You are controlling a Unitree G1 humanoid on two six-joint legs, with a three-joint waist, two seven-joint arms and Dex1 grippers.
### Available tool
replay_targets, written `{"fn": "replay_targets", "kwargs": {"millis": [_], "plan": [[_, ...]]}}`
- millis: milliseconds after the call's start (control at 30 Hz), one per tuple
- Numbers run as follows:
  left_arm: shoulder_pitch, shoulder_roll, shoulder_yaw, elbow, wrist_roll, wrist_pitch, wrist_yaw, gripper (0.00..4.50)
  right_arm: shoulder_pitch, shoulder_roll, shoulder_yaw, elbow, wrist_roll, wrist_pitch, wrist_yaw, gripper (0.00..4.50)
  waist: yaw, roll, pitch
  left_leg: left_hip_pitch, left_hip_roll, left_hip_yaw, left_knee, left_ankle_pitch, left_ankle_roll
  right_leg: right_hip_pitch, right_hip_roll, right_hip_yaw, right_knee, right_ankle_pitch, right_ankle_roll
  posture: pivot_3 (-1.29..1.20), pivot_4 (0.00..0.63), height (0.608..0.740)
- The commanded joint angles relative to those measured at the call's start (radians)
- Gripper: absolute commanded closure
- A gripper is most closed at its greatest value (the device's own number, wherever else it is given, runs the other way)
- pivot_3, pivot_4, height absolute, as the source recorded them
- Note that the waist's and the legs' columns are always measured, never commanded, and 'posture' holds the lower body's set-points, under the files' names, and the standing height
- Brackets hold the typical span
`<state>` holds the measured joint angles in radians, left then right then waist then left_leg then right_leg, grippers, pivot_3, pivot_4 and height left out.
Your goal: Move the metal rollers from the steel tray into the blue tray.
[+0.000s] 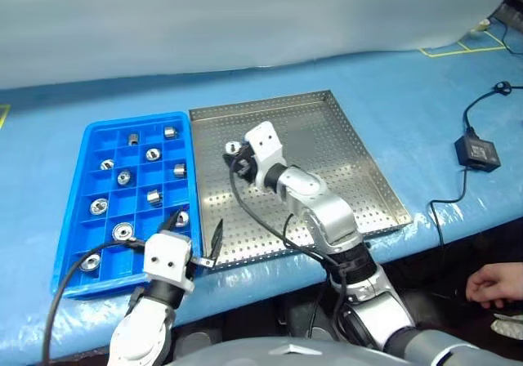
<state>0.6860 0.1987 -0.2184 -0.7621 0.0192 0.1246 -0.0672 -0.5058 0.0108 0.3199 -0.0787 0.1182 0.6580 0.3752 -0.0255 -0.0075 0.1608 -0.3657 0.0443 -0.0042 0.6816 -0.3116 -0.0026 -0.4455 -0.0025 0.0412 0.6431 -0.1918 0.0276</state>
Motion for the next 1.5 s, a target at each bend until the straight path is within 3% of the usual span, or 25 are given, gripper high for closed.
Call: {"fn": "replay_targets", "kwargs": {"millis": [33,200,467,1067,1267,1500], "plan": [[0.100,-0.023,0.014,-0.073,0.041,-0.094,0.049,0.00,-0.059,0.032,0.048,0.023,0.044,-0.076,0.109,2.81,0.016,-0.001,0.001,0.000,0.000,0.000,0.000,0.000,0.000,0.000,0.000,0.000,0.000,0.000,0.000,0.26,0.150,0.740],[0.262,-0.069,0.007,-0.091,0.079,-0.192,0.108,0.00,-0.091,0.048,0.107,0.088,0.064,-0.129,0.233,2.81,0.071,-0.004,0.002,-0.001,0.000,0.001,0.000,0.000,0.001,0.000,0.000,0.000,-0.001,-0.001,0.000,0.38,0.150,0.740],[0.424,-0.125,-0.054,-0.063,0.122,-0.356,0.177,0.00,-0.064,-0.017,0.192,0.115,0.061,-0.138,0.388,2.81,0.136,-0.008,0.005,-0.002,0.000,0.000,0.001,-0.001,0.001,-0.001,-0.001,-0.001,-0.001,-0.002,0.001,0.47,0.150,0.740],[0.480,-0.134,-0.083,0.000,0.105,-0.474,0.206,0.00,-0.007,-0.043,0.305,0.063,0.058,-0.116,0.501,2.81,0.171,-0.008,0.006,-0.004,0.001,-0.003,0.000,-0.001,0.002,-0.002,0.001,-0.006,-0.001,-0.004,-0.002,0.54,0.150,0.740],[0.536,-0.144,-0.091,0.010,0.099,-0.548,0.226,0.00,-0.045,0.000,0.263,0.003,0.092,-0.107,0.485,2.81,0.188,-0.009,0.007,-0.004,0.002,-0.005,0.000,-0.001,0.002,-0.002,0.002,-0.008,-0.001,-0.005,-0.003,0.59,0.150,0.740],[0.557,-0.165,-0.117,0.034,0.125,-0.587,0.257,0.00,-0.074,0.023,0.255,-0.043,0.143,-0.070,0.495,2.81,0.255,-0.008,0.008,-0.008,0.001,-0.011,0.001,-0.001,0.002,-0.002,0.001,-0.014,-0.002,-0.005,-0.003,0.65,0.150,0.740]]}}
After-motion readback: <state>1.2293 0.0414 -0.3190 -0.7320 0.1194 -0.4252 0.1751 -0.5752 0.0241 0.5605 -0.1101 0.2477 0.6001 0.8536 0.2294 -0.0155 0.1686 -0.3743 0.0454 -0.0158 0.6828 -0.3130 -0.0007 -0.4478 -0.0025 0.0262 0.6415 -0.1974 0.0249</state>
